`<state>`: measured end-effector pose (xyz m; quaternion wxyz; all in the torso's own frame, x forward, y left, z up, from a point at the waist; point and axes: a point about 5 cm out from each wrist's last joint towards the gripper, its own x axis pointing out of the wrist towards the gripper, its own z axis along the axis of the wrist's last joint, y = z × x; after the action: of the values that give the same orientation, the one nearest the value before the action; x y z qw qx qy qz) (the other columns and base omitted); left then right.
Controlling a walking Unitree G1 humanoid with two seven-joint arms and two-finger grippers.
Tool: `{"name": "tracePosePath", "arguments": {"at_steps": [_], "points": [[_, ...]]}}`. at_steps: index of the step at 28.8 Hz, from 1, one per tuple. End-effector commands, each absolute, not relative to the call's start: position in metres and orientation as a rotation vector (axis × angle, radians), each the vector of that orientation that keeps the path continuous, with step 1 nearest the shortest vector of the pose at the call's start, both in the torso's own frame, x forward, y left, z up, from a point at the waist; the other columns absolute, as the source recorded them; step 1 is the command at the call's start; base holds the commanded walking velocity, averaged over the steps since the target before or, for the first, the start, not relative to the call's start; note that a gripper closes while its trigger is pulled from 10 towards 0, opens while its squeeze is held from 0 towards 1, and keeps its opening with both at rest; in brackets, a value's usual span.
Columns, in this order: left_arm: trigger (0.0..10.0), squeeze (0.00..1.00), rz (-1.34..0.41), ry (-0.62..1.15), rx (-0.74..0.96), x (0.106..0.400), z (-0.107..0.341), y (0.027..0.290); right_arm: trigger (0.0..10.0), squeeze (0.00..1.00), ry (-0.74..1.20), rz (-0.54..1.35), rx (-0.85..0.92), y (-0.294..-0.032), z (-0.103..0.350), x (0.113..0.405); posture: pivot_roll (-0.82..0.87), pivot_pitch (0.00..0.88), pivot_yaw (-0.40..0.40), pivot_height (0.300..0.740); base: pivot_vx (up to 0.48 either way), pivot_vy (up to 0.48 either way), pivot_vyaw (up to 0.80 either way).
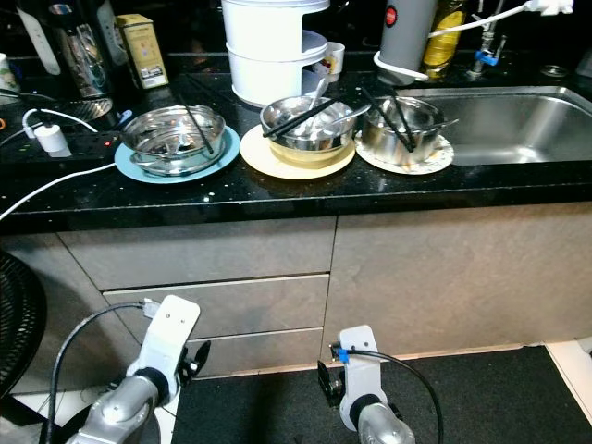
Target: Kitchen organization
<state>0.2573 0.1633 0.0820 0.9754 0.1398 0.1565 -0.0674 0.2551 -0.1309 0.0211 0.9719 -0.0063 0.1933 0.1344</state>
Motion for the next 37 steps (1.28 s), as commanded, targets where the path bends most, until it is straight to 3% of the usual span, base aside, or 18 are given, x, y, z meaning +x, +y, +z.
{"name": "tracePosePath", "arguments": {"at_steps": [1, 5, 13, 19, 37], "points": [[10.0, 0.0, -0.107, 0.339, 0.276, 0.253, 0.075, 0.168, 10.0, 0.0, 0.407, 0.275, -0.018, -0.13, 0.016, 0.252, -0.04, 0.151, -0.029, 0.74, 0.0, 0.0, 0.0], [10.0, 0.0, -0.075, 0.345, 0.294, 0.253, 0.072, 0.175, 10.0, 0.0, 0.415, 0.302, -0.023, -0.127, 0.013, 0.252, -0.04, 0.151, -0.035, 0.74, 0.0, 0.0, 0.0], [10.0, 0.0, -0.167, 0.527, 0.281, 0.241, 0.038, 0.159, 10.0, 0.0, 0.475, 0.305, -0.048, -0.125, 0.001, 0.252, -0.05, 0.149, -0.036, 0.74, 0.0, 0.0, 0.0], [10.0, 0.0, -0.177, 0.563, 0.269, 0.236, 0.03, 0.158, 10.0, 0.0, 0.474, 0.304, -0.049, -0.125, 0.0, 0.253, -0.05, 0.15, -0.039, 0.74, 0.0, 0.0, 0.0], [10.0, 0.0, -0.175, 0.556, 0.266, 0.237, 0.032, 0.162, 10.0, 0.0, 0.474, 0.31, -0.046, -0.125, -0.002, 0.252, -0.05, 0.152, -0.039, 0.74, 0.308, 0.0, 0.0]]}}
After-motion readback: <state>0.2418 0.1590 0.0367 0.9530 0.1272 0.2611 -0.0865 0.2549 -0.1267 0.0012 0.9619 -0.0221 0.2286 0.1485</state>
